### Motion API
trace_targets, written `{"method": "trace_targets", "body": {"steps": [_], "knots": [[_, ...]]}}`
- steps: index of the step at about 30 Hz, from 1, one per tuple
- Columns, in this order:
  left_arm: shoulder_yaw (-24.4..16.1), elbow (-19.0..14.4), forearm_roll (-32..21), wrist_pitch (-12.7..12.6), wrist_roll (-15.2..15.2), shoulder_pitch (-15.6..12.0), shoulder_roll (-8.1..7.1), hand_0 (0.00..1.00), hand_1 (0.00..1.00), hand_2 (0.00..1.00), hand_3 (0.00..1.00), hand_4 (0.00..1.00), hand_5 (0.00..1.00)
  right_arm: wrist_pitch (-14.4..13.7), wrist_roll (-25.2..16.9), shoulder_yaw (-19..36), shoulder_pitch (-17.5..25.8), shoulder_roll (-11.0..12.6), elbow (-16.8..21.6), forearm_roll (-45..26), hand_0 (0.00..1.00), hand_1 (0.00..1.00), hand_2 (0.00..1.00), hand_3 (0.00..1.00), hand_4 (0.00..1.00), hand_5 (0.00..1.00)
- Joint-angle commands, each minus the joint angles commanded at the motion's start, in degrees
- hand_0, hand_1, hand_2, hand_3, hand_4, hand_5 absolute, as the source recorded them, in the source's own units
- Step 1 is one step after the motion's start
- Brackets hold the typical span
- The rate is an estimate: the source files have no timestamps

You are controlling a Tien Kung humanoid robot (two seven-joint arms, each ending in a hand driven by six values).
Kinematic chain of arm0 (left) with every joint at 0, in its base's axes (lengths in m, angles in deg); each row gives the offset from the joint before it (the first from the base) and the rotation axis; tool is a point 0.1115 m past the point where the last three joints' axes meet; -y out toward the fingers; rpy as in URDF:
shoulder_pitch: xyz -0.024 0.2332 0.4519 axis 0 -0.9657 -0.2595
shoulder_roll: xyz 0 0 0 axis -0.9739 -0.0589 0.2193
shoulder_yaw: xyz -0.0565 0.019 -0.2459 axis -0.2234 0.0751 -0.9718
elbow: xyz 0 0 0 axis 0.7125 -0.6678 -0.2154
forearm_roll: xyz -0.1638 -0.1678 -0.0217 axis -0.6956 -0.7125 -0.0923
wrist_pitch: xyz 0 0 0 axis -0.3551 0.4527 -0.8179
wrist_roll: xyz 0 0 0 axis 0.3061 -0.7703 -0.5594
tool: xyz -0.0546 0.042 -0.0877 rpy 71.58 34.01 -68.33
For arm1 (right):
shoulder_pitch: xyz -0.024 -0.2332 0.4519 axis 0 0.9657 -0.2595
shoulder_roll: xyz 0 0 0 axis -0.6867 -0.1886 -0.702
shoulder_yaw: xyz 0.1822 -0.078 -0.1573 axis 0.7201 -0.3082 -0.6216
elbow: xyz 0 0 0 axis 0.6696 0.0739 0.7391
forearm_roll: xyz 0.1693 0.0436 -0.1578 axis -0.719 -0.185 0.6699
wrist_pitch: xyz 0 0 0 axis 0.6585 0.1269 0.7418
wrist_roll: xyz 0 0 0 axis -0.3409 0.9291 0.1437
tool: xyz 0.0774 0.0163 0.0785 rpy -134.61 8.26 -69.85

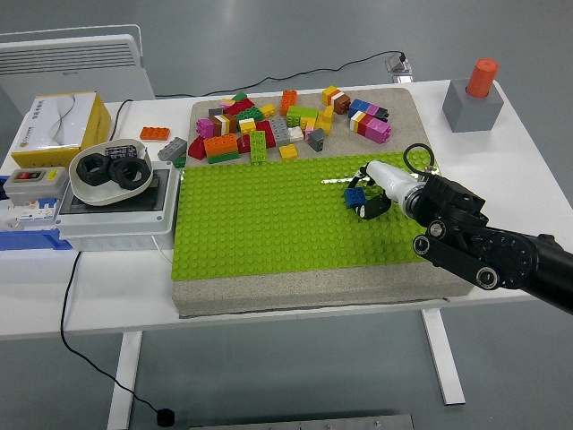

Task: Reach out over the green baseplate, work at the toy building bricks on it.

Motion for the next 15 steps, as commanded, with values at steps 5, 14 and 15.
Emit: {"method": "trace_targets", "body": {"steps": [5,14,15], "knots": [[0.0,0.0,0.0,0.0,0.0,0.0,0.0,0.77,0.762,0.8,0.858,0.969,0.885,0.2,0.2,-0.1,0.0,-0.1,-0.1,0.3,0.878,0.838,0.866,0.658,0.678,0.076],[0.0,0.0,0.1,0.0,0.0,0.0,-0.02,0.77,0.762,0.8,0.857,0.969,0.885,0.5,0.5,-0.1,-0.1,0.0,-0.1,0.9,0.887,0.845,0.874,0.655,0.733,0.102],[0.0,0.0,0.1,0.0,0.0,0.0,-0.02,0.77,0.762,0.8,0.857,0.969,0.885,0.5,0.5,0.0,-0.2,0.0,-0.1,1.0,0.887,0.845,0.874,0.655,0.733,0.102]]}}
